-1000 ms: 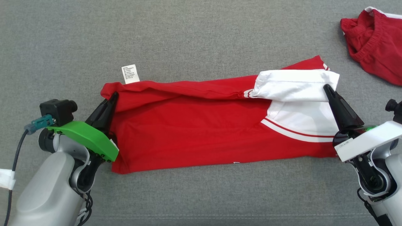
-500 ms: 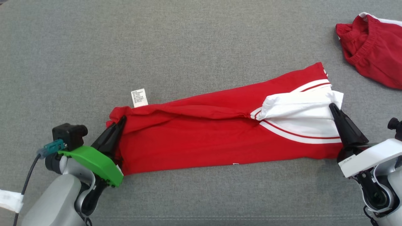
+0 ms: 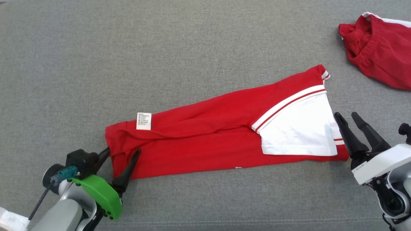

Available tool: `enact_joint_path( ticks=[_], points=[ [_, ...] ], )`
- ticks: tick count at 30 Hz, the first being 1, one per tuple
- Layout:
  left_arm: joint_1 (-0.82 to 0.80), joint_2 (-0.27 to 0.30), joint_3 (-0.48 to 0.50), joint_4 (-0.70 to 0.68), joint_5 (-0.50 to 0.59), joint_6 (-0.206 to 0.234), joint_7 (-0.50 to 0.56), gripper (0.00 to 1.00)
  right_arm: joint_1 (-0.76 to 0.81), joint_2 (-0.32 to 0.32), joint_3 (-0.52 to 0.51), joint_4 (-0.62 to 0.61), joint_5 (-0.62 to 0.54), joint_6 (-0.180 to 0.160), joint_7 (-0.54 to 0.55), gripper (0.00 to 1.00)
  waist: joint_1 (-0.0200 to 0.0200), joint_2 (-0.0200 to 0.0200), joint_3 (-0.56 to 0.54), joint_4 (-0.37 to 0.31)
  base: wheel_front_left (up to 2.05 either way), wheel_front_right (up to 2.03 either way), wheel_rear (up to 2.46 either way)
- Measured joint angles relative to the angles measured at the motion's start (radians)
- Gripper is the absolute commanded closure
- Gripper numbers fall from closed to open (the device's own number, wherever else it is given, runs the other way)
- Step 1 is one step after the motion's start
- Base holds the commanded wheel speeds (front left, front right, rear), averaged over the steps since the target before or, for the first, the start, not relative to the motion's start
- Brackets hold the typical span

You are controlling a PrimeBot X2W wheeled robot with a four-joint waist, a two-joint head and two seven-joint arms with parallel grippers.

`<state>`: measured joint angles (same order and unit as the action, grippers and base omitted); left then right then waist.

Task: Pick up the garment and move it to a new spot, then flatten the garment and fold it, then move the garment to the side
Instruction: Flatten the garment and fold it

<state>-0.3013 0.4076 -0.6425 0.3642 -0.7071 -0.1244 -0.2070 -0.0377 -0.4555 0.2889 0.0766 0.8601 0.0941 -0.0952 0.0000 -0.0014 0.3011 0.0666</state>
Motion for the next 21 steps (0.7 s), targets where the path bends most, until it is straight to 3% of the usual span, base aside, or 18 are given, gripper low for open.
enact_joint_path(
  ticks=[3, 7, 14, 21],
  points=[
    [0.0, 0.02, -0.031, -0.033, 0.076, 0.01, -0.006, 0.0, -0.026, -0.006, -0.007, -0.008, 0.0, 0.0, 0.002, 0.0, 0.0, 0.0, -0.002, -0.004, 0.0, 0.0, 0.0],
    [0.016, 0.038, -0.01, -0.057, 0.113, 0.066, -0.024, 0.0, -0.076, -0.018, 0.003, -0.004, -0.003, -0.005, 0.051, 0.0, 0.0, 0.0, 0.003, -0.008, 0.0, 0.0, 0.0],
    [0.045, 0.018, 0.152, -0.114, 0.129, 0.262, -0.045, 0.0, -0.138, -0.079, 0.008, 0.086, 0.008, -0.035, 0.186, 0.0, 0.0, 0.0, 0.018, 0.025, 0.0, 0.0, 0.0],
    [0.045, -0.039, 0.276, -0.218, 0.16, 0.261, -0.046, 0.0, -0.173, -0.076, -0.001, 0.149, 0.093, -0.044, 0.277, 0.0, 0.0, 0.0, 0.039, 0.09, 0.0, 0.0, 0.0]
  ],
)
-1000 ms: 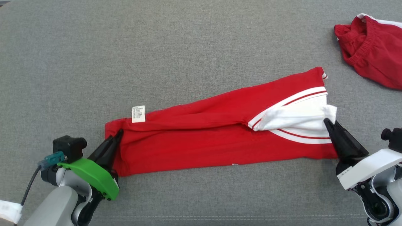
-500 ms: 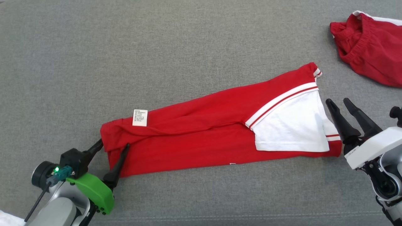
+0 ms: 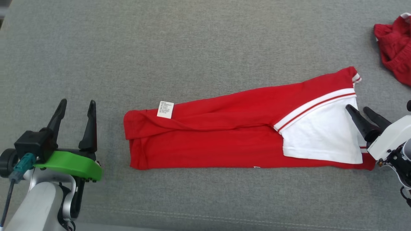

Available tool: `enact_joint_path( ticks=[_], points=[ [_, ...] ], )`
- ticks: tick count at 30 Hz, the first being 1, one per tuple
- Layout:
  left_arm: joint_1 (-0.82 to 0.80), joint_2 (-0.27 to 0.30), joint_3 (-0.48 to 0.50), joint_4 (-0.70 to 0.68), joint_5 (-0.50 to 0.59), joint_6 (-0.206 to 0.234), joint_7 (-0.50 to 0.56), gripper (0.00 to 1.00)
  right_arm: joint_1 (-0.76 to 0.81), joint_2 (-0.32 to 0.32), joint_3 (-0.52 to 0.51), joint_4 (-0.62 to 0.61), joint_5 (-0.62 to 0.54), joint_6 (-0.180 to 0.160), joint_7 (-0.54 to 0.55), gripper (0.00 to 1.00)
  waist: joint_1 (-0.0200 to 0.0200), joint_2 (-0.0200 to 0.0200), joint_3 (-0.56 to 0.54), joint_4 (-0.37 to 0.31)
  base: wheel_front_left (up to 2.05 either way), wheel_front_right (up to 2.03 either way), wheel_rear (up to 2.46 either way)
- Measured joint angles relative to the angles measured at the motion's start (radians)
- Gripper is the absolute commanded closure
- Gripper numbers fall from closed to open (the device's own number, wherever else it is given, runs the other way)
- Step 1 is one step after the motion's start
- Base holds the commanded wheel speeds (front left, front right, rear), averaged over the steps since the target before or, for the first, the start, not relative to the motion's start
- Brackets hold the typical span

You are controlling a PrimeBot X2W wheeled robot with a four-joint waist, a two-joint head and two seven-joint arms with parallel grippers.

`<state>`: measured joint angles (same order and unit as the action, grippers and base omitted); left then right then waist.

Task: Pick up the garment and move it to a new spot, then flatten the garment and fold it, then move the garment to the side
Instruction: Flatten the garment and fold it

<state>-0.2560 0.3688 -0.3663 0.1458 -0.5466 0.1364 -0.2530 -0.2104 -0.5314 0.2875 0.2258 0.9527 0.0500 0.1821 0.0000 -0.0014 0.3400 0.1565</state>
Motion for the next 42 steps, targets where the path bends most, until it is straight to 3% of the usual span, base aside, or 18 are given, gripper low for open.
enact_joint_path(
  ticks=[5, 8, 13, 14, 16, 19, 24, 36, 38, 42],
  points=[
    [0.008, -0.034, 0.046, -0.045, 0.021, -0.005, 0.0, 0.0, -0.013, -0.002, -0.029, 0.053, 0.027, -0.027, 0.033, 0.0, 0.0, 0.0, 0.014, 0.054, 0.0, 0.0, 0.0],
    [0.039, -0.05, 0.067, -0.065, 0.03, -0.005, 0.0, 0.0, -0.01, 0.008, -0.079, 0.078, 0.128, -0.039, 0.068, 0.0, 0.0, -0.0001, 0.021, 0.084, 0.0, 0.0, 0.0],
    [0.081, -0.068, 0.131, -0.096, 0.041, -0.005, 0.0, 0.0, -0.009, 0.018, -0.13, 0.088, 0.285, -0.021, 0.146, 0.0, 0.0, -0.0001, 0.032, 0.118, 0.0, 0.0, 0.0],
    [0.088, -0.069, 0.144, -0.1, 0.045, -0.005, 0.0, 0.0, -0.014, 0.03, -0.14, 0.088, 0.322, -0.016, 0.164, 0.14, 0.0, -0.0001, 0.034, 0.119, 0.0, 0.0, 0.0],
    [0.101, -0.073, 0.157, -0.118, 0.049, -0.005, 0.0, 0.0, -0.035, 0.054, -0.142, 0.085, 0.367, -0.004, 0.201, 1.0, 0.0, 0.0, 0.036, 0.115, 0.0, 0.0, 0.0],
    [0.103, -0.089, 0.158, -0.139, 0.051, -0.005, 0.0, 0.0, -0.061, 0.092, -0.122, 0.078, 0.403, 0.011, 0.269, 1.0, 0.0, -0.0001, 0.035, 0.102, 0.0, 0.0, 0.0],
    [0.111, -0.099, 0.18, -0.161, 0.061, -0.005, 0.0, 0.0, -0.069, 0.08, -0.12, 0.074, 0.415, 0.01, 0.325, 1.0, 0.0, 0.0, 0.027, 0.076, 0.0, 0.0, 0.0],
    [0.144, -0.128, 0.184, -0.191, 0.081, -0.015, 0.0, 0.0, -0.023, -0.146, -0.295, 0.068, 0.449, -0.086, 0.366, 1.0, 0.0, 0.0, 0.006, 0.01, 0.0, 0.0, 0.0],
    [0.144, -0.139, 0.174, -0.192, 0.085, -0.022, 0.0, 0.0, -0.005, -0.173, -0.315, 0.044, 0.457, -0.091, 0.377, 1.0, 0.0, 0.0, 0.005, 0.003, 0.0, 0.0, 0.0],
    [0.144, -0.151, 0.172, -0.192, 0.085, -0.023, 0.0, 0.0, 0.002, -0.165, -0.311, -0.039, 0.494, -0.079, 0.415, 1.0, 0.0, 0.0, 0.0, -0.003, 0.0, 0.0, 0.0]
  ],
)
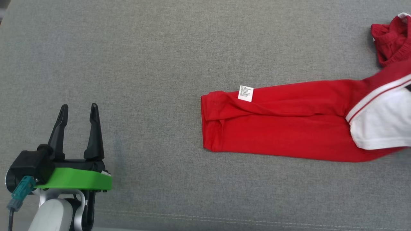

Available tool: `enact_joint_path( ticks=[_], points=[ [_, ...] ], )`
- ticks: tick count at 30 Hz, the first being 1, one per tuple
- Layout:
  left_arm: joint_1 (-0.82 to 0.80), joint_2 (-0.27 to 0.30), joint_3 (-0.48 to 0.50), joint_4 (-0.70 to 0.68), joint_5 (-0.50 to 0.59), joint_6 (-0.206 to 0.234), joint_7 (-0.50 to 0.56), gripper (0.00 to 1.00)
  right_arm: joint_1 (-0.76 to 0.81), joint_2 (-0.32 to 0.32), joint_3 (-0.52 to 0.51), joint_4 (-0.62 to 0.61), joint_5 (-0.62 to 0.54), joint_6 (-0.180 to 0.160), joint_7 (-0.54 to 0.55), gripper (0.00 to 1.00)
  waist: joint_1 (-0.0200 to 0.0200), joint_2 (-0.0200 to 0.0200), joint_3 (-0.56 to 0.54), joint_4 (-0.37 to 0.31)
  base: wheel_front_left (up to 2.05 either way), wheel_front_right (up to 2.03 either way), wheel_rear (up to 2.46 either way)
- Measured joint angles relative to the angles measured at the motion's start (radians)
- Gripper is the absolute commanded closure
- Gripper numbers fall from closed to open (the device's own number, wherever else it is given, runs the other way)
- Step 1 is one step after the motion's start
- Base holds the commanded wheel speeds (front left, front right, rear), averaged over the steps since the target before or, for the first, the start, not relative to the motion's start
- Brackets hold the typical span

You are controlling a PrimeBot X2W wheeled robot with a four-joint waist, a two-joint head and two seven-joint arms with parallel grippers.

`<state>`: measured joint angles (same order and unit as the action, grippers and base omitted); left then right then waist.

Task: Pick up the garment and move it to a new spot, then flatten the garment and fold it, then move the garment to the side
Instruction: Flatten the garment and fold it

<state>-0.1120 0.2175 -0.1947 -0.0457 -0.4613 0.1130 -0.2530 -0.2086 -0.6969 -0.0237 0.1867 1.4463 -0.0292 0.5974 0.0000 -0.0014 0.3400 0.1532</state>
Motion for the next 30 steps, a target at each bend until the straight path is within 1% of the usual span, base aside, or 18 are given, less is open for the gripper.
enact_joint_path(
  ticks=[3, 6, 10, 13, 14, 17, 18, 21, 25, 26, 27, 29, 30],
  points=[
    [0.002, -0.01, -0.002, 0.002, 0.002, -0.009, 0.0, 0.0, -0.006, 0.067, 0.033, -0.092, 0.073, 0.004, 0.048, 1.0, 0.0, 0.0, -0.004, -0.008, 0.0, 0.0, 0.0],
    [0.006, -0.01, -0.046, 0.008, 0.012, -0.034, 0.0, 0.0, -0.01, 0.121, 0.086, -0.17, 0.104, 0.0, 0.091, 1.0, 0.0, 0.0, -0.006, -0.018, 0.0, 0.0, 0.0],
    [0.004, -0.013, -0.128, 0.016, 0.046, -0.074, 0.0, 0.0, -0.048, 0.192, 0.159, -0.267, 0.111, -0.023, 0.106, 1.0, 0.0, 0.0, 0.009, -0.021, 0.0, 0.0, 0.0],
    [-0.003, -0.013, -0.167, 0.027, 0.064, -0.093, 0.0, 0.0, -0.083, 0.261, 0.223, -0.303, 0.073, -0.048, 0.082, 1.0, 0.0, -0.0001, 0.025, -0.016, 0.0, 0.0, 0.0],
    [-0.009, -0.013, -0.173, 0.029, 0.069, -0.097, 0.0, 0.0, -0.095, 0.281, 0.241, -0.307, 0.054, -0.059, 0.067, 1.0, 0.0, 0.0, 0.031, -0.013, 0.0, 0.0, 0.0],
    [-0.036, -0.013, -0.186, 0.036, 0.07, -0.106, 0.0, 0.0, -0.132, 0.338, 0.279, -0.309, -0.018, -0.077, 0.007, 1.0, 0.0, 0.0, 0.046, -0.001, 0.0, 0.0, 0.0],
    [-0.046, -0.014, -0.189, 0.038, 0.071, -0.113, 0.0, 0.0, -0.143, 0.357, 0.29, -0.307, -0.04, -0.08, -0.012, 1.0, 0.0, -0.0001, 0.051, 0.004, 0.0, 0.0, 0.0],
    [-0.065, -0.018, -0.188, 0.053, 0.071, -0.114, 0.0, 0.0, -0.172, 0.416, 0.327, -0.275, -0.105, -0.089, -0.069, 1.0, 0.0, 0.0, 0.062, 0.022, 0.0, 0.0, 0.0],
    [-0.072, -0.029, -0.18, 0.08, 0.071, -0.114, 0.0, 0.0, -0.178, 0.467, 0.402, -0.211, -0.184, -0.095, -0.108, 1.0, 0.0, 0.0, 0.068, 0.043, 0.0, 0.0, 0.0],
    [-0.072, -0.034, -0.178, 0.086, 0.071, -0.114, 0.0, 0.0, -0.178, 0.481, 0.417, -0.194, -0.197, -0.095, -0.116, 0.94, 0.0001, -0.0001, 0.067, 0.046, 0.0, 0.0, 0.0],
    [-0.072, -0.038, -0.178, 0.095, 0.071, -0.114, 0.0, 0.0, -0.178, 0.49, 0.433, -0.181, -0.209, -0.095, -0.122, 0.95, 0.0, 0.0, 0.065, 0.048, 0.0, 0.0, 0.0],
    [-0.072, -0.041, -0.175, 0.103, 0.071, -0.114, 0.0, 0.0, -0.178, 0.508, 0.458, -0.158, -0.236, -0.095, -0.132, 0.85, 0.0, 0.0, 0.058, 0.049, 0.0, 0.0, 0.0],
    [-0.072, -0.042, -0.173, 0.104, 0.071, -0.114, 0.0, 0.0, -0.179, 0.515, 0.468, -0.149, -0.244, -0.095, -0.139, 0.87, 0.0, -0.0001, 0.054, 0.049, 0.0, 0.0, 0.0]
  ],
)
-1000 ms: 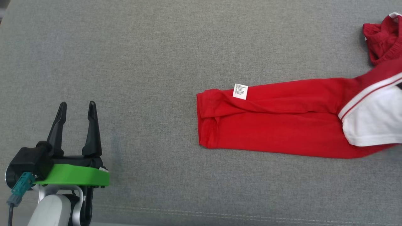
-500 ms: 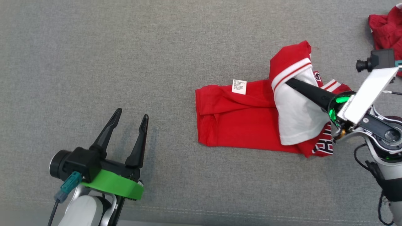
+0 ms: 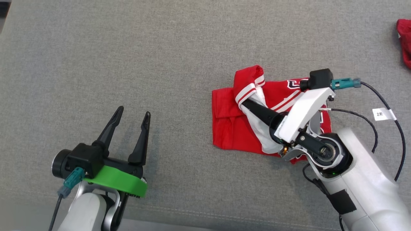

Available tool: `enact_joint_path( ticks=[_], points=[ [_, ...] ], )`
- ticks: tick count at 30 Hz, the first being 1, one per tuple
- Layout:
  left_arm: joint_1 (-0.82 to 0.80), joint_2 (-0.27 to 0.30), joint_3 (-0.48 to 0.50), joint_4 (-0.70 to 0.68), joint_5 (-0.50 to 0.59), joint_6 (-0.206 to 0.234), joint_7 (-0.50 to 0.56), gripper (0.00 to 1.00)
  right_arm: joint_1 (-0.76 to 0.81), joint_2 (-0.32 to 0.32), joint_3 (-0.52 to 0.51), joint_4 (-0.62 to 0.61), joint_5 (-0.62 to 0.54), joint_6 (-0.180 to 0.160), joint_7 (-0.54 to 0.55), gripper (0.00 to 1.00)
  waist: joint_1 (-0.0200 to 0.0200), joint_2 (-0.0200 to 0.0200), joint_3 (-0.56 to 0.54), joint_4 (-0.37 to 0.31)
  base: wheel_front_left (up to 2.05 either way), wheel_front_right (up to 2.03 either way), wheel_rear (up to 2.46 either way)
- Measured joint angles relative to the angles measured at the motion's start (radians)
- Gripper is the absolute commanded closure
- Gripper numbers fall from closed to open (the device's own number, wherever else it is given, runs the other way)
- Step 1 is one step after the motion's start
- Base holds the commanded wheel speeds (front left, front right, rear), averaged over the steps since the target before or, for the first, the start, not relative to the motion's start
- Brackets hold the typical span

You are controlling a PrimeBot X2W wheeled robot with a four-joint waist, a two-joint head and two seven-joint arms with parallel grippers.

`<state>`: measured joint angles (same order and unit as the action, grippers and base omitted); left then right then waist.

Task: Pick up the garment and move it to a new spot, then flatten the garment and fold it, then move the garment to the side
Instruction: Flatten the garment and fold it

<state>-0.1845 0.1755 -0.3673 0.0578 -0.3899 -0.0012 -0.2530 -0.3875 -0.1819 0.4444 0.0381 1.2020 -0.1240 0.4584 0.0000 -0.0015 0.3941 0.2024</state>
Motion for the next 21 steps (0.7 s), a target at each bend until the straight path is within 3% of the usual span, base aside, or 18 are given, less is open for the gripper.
enact_joint_path(
  ticks=[1, 2, 3, 4, 5, 9, 16, 21],
  points=[
    [-0.001, -0.002, 0.003, 0.002, 0.0, 0.0, 0.0, 0.0, -0.002, 0.004, 0.012, 0.01, -0.006, 0.0, -0.001, 0.86, 0.0, 0.0, -0.004, 0.0, 0.0, 0.0, 0.0],
    [-0.001, -0.003, 0.006, 0.005, 0.0, 0.0, 0.0, 0.0, -0.003, 0.014, 0.017, 0.022, -0.007, 0.0, -0.004, 0.77, 0.0, 0.0, -0.009, -0.001, 0.0, 0.0, 0.0],
    [-0.001, -0.005, 0.009, 0.009, 0.0, 0.0, 0.0, 0.0, -0.003, 0.021, 0.021, 0.033, -0.01, 0.0, -0.011, 0.6, 0.0, 0.0, -0.013, -0.001, 0.0, 0.0, 0.0],
    [-0.001, -0.008, 0.014, 0.011, 0.0, 0.0, 0.0, 0.0, -0.005, 0.026, 0.029, 0.04, -0.023, 0.0, -0.016, 0.21, 0.0, 0.0, -0.018, -0.002, 0.0, 0.0, 0.0],
    [-0.001, -0.008, 0.018, 0.014, 0.0, 0.0, 0.0, 0.0, -0.008, 0.028, 0.039, 0.047, -0.035, 0.0, -0.019, 0.0, 0.0, 0.0, -0.023, -0.004, 0.0, 0.0, 0.0],
    [0.0, -0.01, 0.039, 0.032, 0.0, 0.001, 0.0, 0.0, -0.041, 0.009, 0.113, 0.049, -0.128, 0.0, -0.019, 0.0, 0.0, 0.0, -0.044, -0.021, 0.0, 0.0, 0.0],
    [0.005, -0.011, 0.07, 0.049, -0.002, 0.003, 0.0, 0.0, -0.111, -0.072, 0.189, -0.013, -0.282, 0.042, -0.036, 0.0, 0.0, 0.0, -0.082, -0.052, 0.0, 0.0, 0.0],
    [0.04, -0.011, 0.081, 0.059, -0.003, 0.003, 0.0, 0.0, -0.12, -0.09, 0.184, -0.099, -0.304, 0.053, -0.053, 0.0, 0.0, 0.0, -0.116, -0.076, 0.0, 0.0, 0.0]
  ],
)
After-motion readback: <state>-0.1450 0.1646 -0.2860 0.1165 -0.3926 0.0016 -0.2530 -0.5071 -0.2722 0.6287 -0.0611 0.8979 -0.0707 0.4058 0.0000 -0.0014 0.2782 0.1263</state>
